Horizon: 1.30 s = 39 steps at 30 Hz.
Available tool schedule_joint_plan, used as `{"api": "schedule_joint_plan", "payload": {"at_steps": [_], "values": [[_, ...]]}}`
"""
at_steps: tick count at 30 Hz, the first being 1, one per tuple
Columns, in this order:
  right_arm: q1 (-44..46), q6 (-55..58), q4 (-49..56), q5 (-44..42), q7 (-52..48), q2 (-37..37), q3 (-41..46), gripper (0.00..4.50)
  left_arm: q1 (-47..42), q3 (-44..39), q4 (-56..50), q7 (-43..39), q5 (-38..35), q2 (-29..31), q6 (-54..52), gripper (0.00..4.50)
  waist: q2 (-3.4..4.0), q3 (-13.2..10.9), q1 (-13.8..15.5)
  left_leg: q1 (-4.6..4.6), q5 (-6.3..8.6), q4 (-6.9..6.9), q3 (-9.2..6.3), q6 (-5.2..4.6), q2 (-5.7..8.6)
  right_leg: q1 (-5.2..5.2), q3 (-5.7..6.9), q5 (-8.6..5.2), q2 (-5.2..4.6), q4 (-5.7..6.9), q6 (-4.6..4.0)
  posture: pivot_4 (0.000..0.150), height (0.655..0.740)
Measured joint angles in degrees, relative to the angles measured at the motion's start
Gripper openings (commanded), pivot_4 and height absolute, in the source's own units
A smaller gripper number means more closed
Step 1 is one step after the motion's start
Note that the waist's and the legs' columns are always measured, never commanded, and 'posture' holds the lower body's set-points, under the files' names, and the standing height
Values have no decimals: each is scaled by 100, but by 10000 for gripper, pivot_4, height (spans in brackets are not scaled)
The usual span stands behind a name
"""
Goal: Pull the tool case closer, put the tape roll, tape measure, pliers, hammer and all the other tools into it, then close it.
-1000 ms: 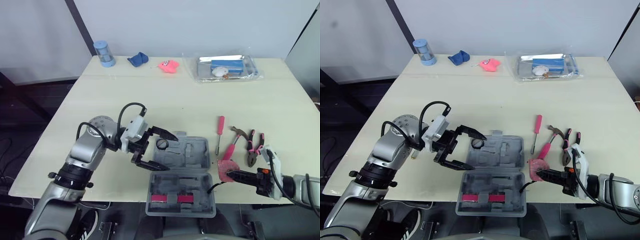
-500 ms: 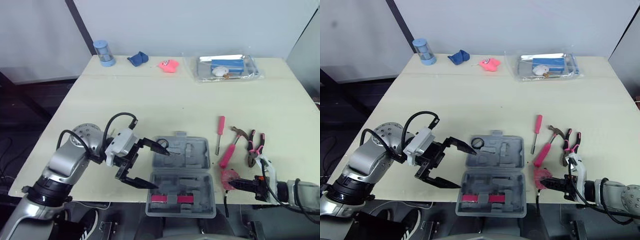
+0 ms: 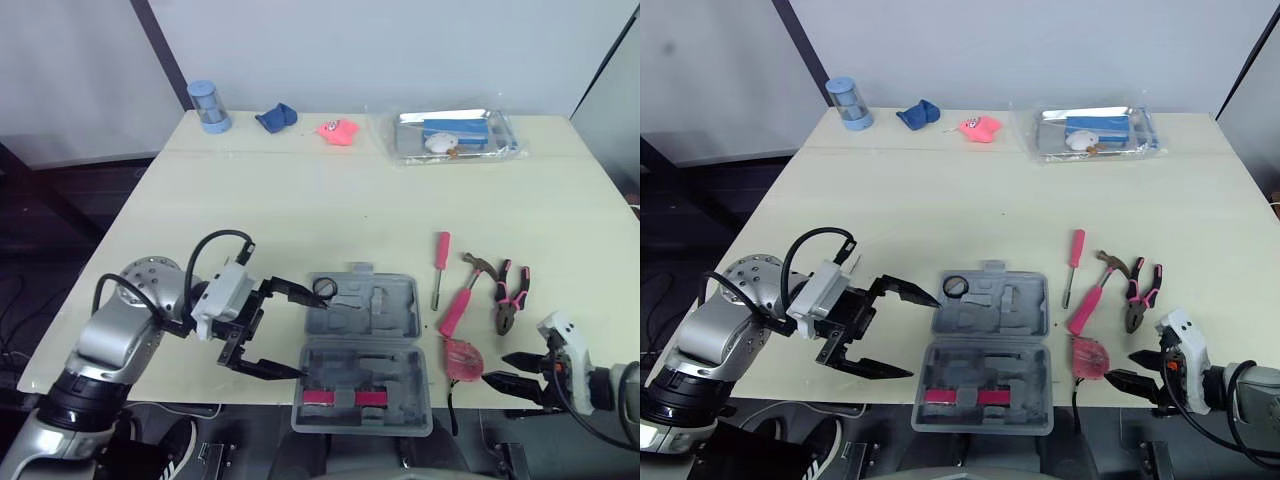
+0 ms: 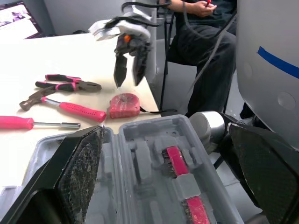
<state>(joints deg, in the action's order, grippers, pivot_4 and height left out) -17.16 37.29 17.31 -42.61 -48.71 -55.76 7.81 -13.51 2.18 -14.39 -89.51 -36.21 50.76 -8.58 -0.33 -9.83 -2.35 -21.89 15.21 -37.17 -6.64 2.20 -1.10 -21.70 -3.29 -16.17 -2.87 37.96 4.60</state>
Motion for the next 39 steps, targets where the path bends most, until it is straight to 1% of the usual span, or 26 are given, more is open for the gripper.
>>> {"api": "schedule_joint_plan", "payload": {"at_steps": [2, 5, 7, 8, 9, 11, 16, 21, 30, 31, 32, 33, 34, 39], "values": [[8, -707, 3, 343, -336, 87, 1, 44664, 10, -42, 6, -4, -9, 18, -5, 45000, 0, 0, -8, 2, 0, 0, 4, 0, 0, 0, -3, 0, 0, 0, 0, 1500, 7400], [193, -2604, -261, 1316, -1176, 280, -184, 44664, 22, -153, 43, -17, -94, 57, -35, 45000, -2, -3, -2, 2, 0, -1, 4, 0, 0, 1, -3, 0, -1, -1, 1, 1500, 7400], [319, -3167, -480, 1649, -1414, 393, -362, 44664, 23, -169, 45, -22, -164, 100, -73, 45000, -8, -7, -1, 2, 0, -2, 3, 0, 0, 2, -3, 1, -1, -1, 0, 1500, 7400], [483, -3561, -688, 1933, -1547, 514, -587, 44664, 38, -172, 44, -26, -234, 145, -104, 45000, -5, -9, 2, 1, 0, -1, 3, 1, 0, 1, -3, 1, -2, -1, -1, 1500, 7400], [612, -3785, -843, 2122, -1605, 589, -727, 44664, 37, -170, 44, -27, -266, 183, -108, 45000, -15, -16, 0, 2, 0, -2, 2, 1, 0, 1, -3, 1, -1, 1, -1, 1500, 7400], [802, -4230, -1221, 2535, -1732, 669, -1034, 44664, 33, -166, 39, -28, -357, 306, -91, 45000, -9, -22, -1, 3, 0, -2, 5, 1, 1, 1, -5, 1, -2, 1, -1, 1500, 7400], [1195, -4687, -2011, 3042, -1769, 850, -1245, 44664, 27, -177, 43, -28, -457, 434, -48, 45000, -10, -26, 0, 4, 0, -2, 4, 1, 1, 1, -4, 1, -1, 2, -2, 1500, 7400], [1322, -5009, -2431, 3366, -1697, 1069, -1416, 44664, 73, -187, 43, -28, -455, 488, 33, 45000, -6, -29, -1, 4, 0, -2, 5, 1, 1, 1, -5, 1, -1, 4, -3, 1500, 7400], [1353, -5159, -2498, 3488, -1586, 1132, -1424, 44664, 96, -203, 42, -29, -455, 488, 33, 45000, -6, -29, -7, 8, 0, -2, 5, 1, 1, 3, -6, 2, -1, 7, -3, 1500, 7400], [1350, -5154, -2499, 3484, -1586, 1158, -1423, 38309, 96, -203, 42, -29, -455, 488, 36, 45000, -6, -29, -7, 8, 0, -2, 5, 1, 1, 3, -6, 2, -1, 7, -3, 1500, 7400], [1347, -5155, -2498, 3483, -1586, 1179, -1424, 35290, 96, -203, 43, -29, -455, 488, 40, 45000, -6, -29, -9, 9, 0, -2, 5, 1, 1, 3, -7, 2, -1, 7, -3, 1500, 7400], [1344, -5158, -2496, 3478, -1586, 1184, -1424, 33795, 96, -203, 43, -29, -455, 488, 43, 45000, -6, -29, -9, 9, 0, -2, 6, 1, 1, 3, -7, 2, -1, 7, -3, 1500, 7400], [1343, -5158, -2492, 3472, -1586, 1185, -1424, 29930, 95, -202, 43, -29, -455, 488, 47, 45000, -6, -29, -10, 9, 0, -2, 6, 1, 1, 3, -8, 2, -1, 7, -3, 1500, 7400], [1305, -5157, -2486, 3441, -1578, 1184, -1410, 29735, 95, -202, 44, -29, -454, 479, 71, 45000, -6, -29, -6, 9, 0, -3, 6, 1, 1, 3, -8, 2, -1, 7, -3, 1500, 7400]]}}
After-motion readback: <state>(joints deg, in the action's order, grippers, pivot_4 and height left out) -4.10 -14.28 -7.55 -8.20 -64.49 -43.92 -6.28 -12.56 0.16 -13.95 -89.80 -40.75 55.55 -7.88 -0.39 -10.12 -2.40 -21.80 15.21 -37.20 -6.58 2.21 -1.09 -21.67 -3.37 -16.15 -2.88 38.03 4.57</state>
